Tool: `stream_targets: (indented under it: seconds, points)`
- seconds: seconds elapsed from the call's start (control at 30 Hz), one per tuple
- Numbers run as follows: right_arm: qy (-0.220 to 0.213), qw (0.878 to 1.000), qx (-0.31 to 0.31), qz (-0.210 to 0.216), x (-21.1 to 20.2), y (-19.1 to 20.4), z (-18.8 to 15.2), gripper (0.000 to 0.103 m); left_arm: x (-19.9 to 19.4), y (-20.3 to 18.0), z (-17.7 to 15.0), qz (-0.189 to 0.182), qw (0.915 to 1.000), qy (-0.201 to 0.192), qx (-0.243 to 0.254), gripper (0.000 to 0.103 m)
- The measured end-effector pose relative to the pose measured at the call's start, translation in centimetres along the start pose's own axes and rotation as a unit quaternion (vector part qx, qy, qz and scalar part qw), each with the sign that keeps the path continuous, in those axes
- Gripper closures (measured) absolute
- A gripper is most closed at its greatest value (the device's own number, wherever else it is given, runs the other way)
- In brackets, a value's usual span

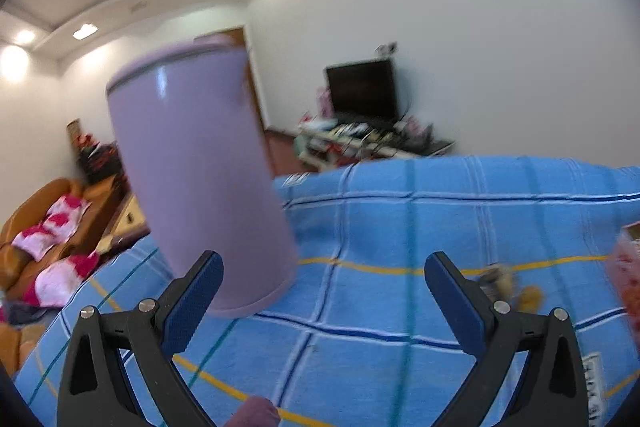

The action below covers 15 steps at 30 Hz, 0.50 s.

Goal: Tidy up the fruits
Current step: 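Grasp the small yellow fruit with the right tool while the left tool approaches the dried fruit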

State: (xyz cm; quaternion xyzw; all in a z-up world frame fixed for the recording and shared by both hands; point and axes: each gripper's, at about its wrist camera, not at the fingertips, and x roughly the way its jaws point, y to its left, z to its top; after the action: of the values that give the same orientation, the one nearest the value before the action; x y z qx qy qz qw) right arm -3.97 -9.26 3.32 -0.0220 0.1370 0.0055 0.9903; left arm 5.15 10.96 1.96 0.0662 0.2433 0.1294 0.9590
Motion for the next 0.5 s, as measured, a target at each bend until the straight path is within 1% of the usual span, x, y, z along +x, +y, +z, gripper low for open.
stream_targets:
  seconds: [0.13,0.17,0.23,0.27,0.3,0.33,0.4,0.5]
  points:
    - [0.078,0.996,-0.038,0.028,4.4,3.0,0.1,0.000,1.0,0.6,-0.1,0.019,0.9998,0.004,0.007,0.001]
    - [0.106,0.993,-0.045,0.035,5.8,3.5,0.1,0.001,1.2,0.5,-0.1,0.021,0.9997,0.002,0.012,0.001]
    - [0.148,0.986,-0.044,0.057,7.9,3.9,-0.1,0.006,1.5,0.3,0.0,0.018,0.9997,0.002,0.019,0.001]
    - [0.164,0.983,-0.041,0.066,8.8,4.0,-0.2,0.011,1.6,0.1,-0.1,0.014,0.9996,0.004,0.023,0.001]
    - [0.190,0.978,-0.039,0.072,10.1,4.1,-0.4,0.018,1.6,-0.1,0.0,0.011,0.9996,0.006,0.027,0.001]
    - [0.205,0.975,-0.037,0.076,10.9,4.0,-0.5,0.020,1.7,-0.3,0.0,0.008,0.9994,0.008,0.032,0.001]
    - [0.239,0.967,-0.031,0.088,12.8,4.1,-0.7,0.029,2.1,-0.5,0.0,0.005,0.9990,0.014,0.042,0.001]
    - [0.270,0.957,-0.032,0.100,14.7,4.4,-1.2,0.033,2.3,-0.7,0.0,0.006,0.9987,0.017,0.049,0.001]
